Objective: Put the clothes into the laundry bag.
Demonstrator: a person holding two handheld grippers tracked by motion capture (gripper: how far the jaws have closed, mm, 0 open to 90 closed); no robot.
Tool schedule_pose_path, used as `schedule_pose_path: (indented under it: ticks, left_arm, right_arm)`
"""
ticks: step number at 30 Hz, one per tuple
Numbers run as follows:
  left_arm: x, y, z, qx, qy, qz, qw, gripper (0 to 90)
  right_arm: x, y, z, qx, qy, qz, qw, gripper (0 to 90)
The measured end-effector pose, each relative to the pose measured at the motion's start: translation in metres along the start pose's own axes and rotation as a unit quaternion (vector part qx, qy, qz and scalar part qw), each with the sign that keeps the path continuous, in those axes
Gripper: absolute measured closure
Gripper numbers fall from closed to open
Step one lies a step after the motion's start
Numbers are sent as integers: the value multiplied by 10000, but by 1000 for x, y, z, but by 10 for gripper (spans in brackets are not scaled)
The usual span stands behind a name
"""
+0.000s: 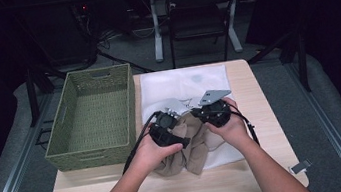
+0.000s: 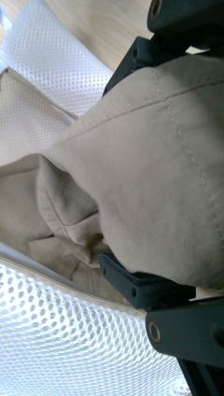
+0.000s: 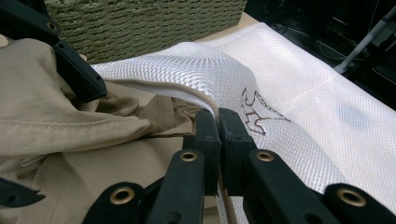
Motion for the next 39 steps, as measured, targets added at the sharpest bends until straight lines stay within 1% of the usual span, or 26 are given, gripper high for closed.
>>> schedule_pose_path:
  ticks: [3,4,6,8,11,12,13,16,18,19,20,21,23,25,26,27,28,30,31,32,34,35,36,38,39]
  left_arm:
    - [2,0,-7,-53,-59,115,9999,262]
    - [5,2,-11,-30,-78,138,9999,264]
    - [9,9,-18,137,-123,129,9997,271]
    - [13,15,-23,225,-167,148,9995,271]
    - [15,17,-27,282,-205,135,9993,272]
    - [15,18,-28,310,-238,116,9992,289]
    - [15,18,-28,309,-249,110,9992,303]
    - [12,16,-30,330,-276,80,9990,303]
    - [5,14,-33,299,-187,96,9993,298]
    - [-1,14,-35,304,-140,101,9994,271]
    - [-4,14,-35,303,-132,103,9994,268]
    - [-4,14,-35,303,-132,103,9994,261]
    - [-10,13,-35,311,-151,78,9994,259]
    - [-11,11,-33,295,-148,74,9994,263]
    - [-12,8,-31,309,-117,63,9994,405]
    - [-12,6,-29,292,-117,41,9995,459]
    - [-12,3,-28,262,-134,16,9996,487]
    - [-12,1,-26,269,-125,-3,9996,577]
    - [-12,0,-24,300,-146,-43,9994,589]
    - [-13,0,-23,322,-155,-33,9994,598]
    - [-16,0,-21,329,-166,-45,9993,616]
    - [-16,0,-21,329,-166,-45,9993,613]
    - [-19,-1,-18,301,-150,-59,9994,613]
    - [-22,-3,-14,232,-175,-79,9995,533]
    - [-22,-4,-11,191,-225,-100,9995,507]
  right_arm:
    - [0,0,0,4,-1,-4,10000,877]
    - [1,0,0,0,-5,-7,10000,877]
    - [1,0,0,-8,-13,-7,10000,877]
    - [1,0,0,-9,-12,-12,10000,877]
    - [0,1,0,1,7,-8,10000,877]
    - [0,2,1,32,6,-18,10000,877]
    - [-1,3,1,35,10,-17,10000,877]
    - [-1,3,1,49,11,-18,10000,877]
    - [-1,4,0,49,24,-30,10000,877]
    - [-1,4,0,64,24,-34,10000,877]
    - [-1,4,0,71,23,-30,10000,877]
    - [-1,4,0,71,23,-30,10000,877]
    - [-1,4,0,71,23,-32,10000,877]
    - [-1,4,1,68,20,-33,10000,877]
    - [-1,4,1,64,14,-34,10000,877]
    - [-1,4,1,60,14,-36,10000,877]
    - [-1,4,1,62,14,-30,10000,877]
    - [-1,4,1,63,16,-29,10000,877]
    - [-1,4,1,71,19,-29,10000,877]
    - [-1,4,1,73,19,-28,10000,876]
    - [-1,4,1,74,20,-26,10000,876]
    - [-1,4,1,74,20,-26,10000,876]
    - [-1,4,1,73,18,-27,10000,876]
    - [-1,4,1,69,14,-24,10000,876]
    - [-1,4,1,58,21,-22,10000,876]
Point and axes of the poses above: each handheld gripper's, and its own axes: x roughly forward along the jaws, z roughly out of its underside, y roughly to its right, the point moved 3 cm from there along x, roughly forward along the jaws, and after that the axes turned 11 degrees about x, right-handed, at the moved point
